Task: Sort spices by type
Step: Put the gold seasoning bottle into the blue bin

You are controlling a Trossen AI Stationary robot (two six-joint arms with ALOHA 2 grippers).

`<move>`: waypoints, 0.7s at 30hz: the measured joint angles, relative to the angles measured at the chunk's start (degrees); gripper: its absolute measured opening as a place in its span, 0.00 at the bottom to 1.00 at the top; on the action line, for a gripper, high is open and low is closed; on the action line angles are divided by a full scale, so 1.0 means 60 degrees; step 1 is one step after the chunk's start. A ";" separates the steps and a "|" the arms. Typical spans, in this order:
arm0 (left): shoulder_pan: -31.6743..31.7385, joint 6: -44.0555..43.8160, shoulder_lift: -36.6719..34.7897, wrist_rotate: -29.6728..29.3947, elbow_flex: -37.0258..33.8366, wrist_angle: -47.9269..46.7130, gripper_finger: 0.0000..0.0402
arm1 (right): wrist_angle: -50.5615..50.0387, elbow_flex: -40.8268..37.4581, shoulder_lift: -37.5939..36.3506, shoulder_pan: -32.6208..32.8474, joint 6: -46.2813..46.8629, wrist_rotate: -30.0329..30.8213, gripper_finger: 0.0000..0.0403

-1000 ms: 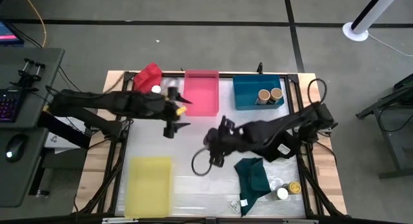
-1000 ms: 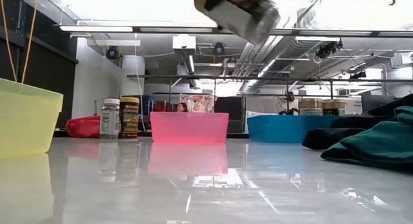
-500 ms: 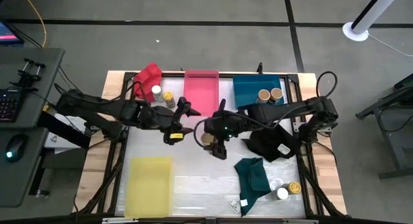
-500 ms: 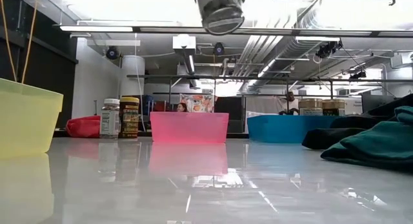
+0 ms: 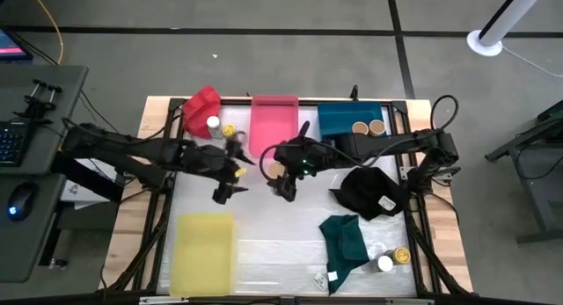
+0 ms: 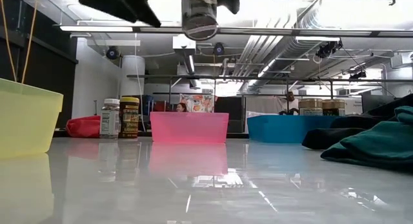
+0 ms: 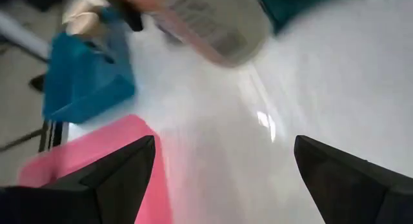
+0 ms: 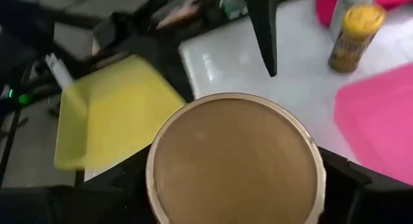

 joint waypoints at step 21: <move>-0.0283 -0.2851 -0.2376 -0.1063 -0.3420 0.6439 0.89 | 0.2340 0.0005 -0.0007 -0.0395 0.0319 0.1759 0.69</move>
